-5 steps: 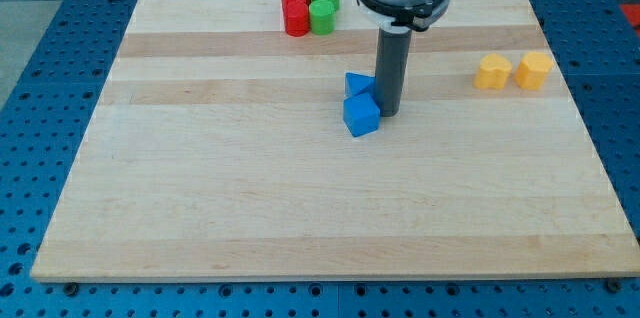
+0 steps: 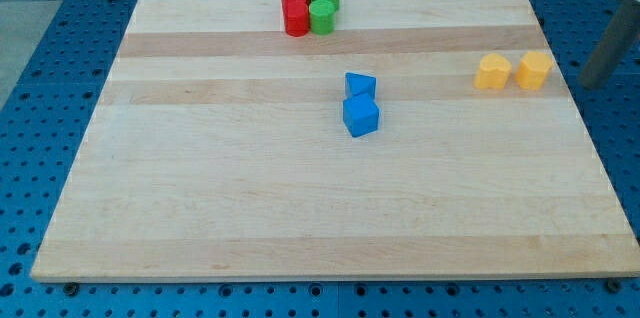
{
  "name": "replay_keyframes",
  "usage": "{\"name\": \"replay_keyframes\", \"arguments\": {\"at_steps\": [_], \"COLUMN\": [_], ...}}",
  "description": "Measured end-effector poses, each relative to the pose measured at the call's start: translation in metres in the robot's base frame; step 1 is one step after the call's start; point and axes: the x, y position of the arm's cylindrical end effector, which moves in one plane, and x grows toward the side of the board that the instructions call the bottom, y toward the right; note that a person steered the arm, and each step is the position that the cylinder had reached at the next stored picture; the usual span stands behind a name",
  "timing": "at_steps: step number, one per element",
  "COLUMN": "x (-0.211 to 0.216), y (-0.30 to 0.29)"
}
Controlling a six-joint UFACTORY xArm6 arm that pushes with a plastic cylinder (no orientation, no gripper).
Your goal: Push the yellow hexagon along with yellow heart closer to the blue triangle
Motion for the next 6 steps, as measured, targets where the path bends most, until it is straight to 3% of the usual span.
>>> {"name": "replay_keyframes", "arguments": {"at_steps": [1,4,6], "x": [-0.011,0.013,0.013], "y": [-0.020,-0.183,-0.236]}}
